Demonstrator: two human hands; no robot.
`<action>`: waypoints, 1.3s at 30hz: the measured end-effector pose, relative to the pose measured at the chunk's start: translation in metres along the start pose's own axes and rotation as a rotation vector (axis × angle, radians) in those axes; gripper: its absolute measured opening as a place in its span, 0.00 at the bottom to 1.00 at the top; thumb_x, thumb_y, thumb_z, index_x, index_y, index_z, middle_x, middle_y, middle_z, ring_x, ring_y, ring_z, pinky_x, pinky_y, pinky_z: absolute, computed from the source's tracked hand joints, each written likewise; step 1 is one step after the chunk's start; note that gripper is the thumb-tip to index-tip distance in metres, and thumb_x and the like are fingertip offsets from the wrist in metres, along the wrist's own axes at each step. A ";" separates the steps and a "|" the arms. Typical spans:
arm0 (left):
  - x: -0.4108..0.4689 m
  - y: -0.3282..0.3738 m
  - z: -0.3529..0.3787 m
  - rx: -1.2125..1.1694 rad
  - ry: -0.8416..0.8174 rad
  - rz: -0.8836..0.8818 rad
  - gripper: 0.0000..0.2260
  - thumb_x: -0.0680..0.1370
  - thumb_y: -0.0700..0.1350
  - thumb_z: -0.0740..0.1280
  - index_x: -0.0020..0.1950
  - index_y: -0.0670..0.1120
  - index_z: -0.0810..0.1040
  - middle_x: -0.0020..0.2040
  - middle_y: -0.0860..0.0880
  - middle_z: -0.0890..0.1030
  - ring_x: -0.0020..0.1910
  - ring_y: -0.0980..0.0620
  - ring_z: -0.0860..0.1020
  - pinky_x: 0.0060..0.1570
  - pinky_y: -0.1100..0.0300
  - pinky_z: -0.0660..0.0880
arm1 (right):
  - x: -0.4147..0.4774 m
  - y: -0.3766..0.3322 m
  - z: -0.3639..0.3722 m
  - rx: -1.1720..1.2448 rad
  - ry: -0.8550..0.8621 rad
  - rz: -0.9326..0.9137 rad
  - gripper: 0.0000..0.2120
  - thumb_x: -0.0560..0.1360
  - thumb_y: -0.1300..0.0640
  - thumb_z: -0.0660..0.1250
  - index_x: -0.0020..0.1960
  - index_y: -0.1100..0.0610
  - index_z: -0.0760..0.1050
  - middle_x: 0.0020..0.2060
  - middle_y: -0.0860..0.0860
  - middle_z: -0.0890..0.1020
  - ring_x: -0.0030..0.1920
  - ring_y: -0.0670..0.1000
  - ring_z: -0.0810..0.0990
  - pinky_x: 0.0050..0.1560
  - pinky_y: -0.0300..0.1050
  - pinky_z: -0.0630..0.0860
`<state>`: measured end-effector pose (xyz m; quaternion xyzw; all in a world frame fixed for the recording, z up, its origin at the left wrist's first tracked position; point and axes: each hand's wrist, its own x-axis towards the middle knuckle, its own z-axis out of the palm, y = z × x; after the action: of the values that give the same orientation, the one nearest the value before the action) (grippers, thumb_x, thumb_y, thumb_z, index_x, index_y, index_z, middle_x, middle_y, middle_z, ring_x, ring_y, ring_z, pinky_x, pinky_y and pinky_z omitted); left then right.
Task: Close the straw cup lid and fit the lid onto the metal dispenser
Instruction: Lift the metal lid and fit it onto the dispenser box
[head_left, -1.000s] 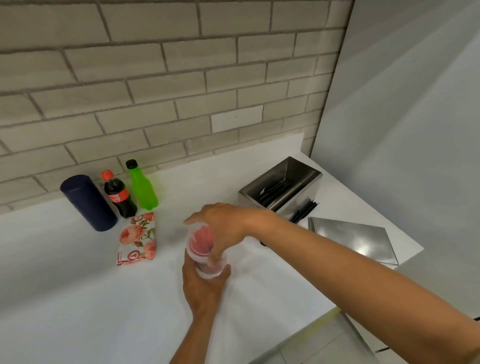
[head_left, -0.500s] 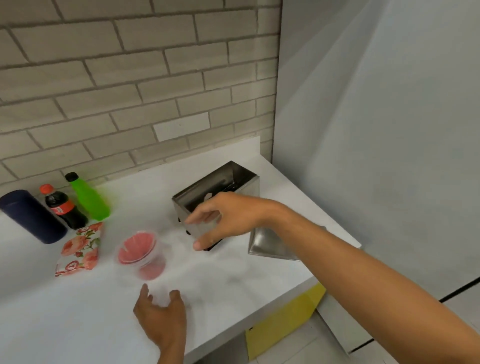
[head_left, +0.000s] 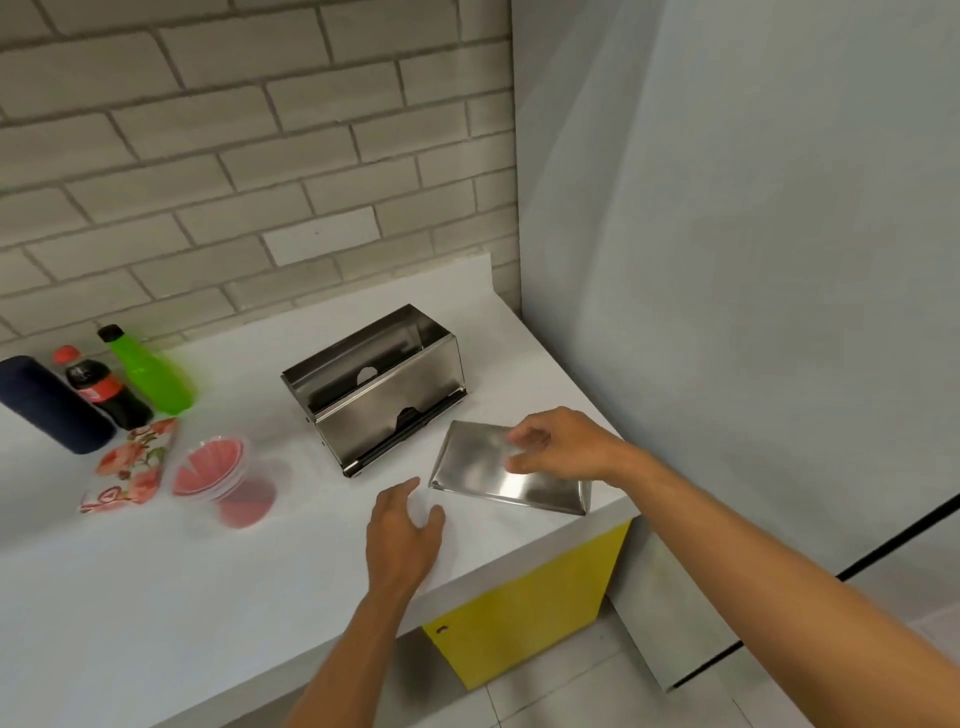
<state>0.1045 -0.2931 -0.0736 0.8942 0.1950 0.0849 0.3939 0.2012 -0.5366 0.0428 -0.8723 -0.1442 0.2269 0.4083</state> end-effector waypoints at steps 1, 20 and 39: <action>0.004 0.004 0.003 0.018 -0.014 0.003 0.24 0.76 0.49 0.73 0.71 0.49 0.75 0.69 0.48 0.75 0.66 0.47 0.75 0.66 0.48 0.73 | 0.000 0.011 0.000 0.008 0.033 0.029 0.23 0.69 0.45 0.79 0.62 0.48 0.81 0.57 0.45 0.83 0.57 0.44 0.81 0.60 0.43 0.78; 0.058 0.044 0.051 0.365 -0.183 0.119 0.40 0.74 0.67 0.68 0.79 0.47 0.64 0.73 0.44 0.71 0.70 0.41 0.69 0.69 0.44 0.65 | -0.019 0.115 0.022 -0.103 0.523 0.521 0.55 0.63 0.32 0.77 0.77 0.61 0.59 0.69 0.60 0.68 0.70 0.61 0.68 0.65 0.52 0.72; -0.001 0.053 0.055 0.241 -0.203 0.117 0.31 0.74 0.61 0.72 0.74 0.53 0.72 0.72 0.50 0.74 0.69 0.46 0.70 0.69 0.48 0.68 | -0.030 0.113 0.013 0.105 0.467 0.608 0.38 0.71 0.40 0.75 0.69 0.65 0.69 0.65 0.62 0.73 0.62 0.59 0.76 0.51 0.48 0.76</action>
<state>0.1359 -0.3633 -0.0716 0.9488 0.1107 -0.0070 0.2958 0.1763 -0.6121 -0.0440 -0.8813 0.2297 0.1401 0.3886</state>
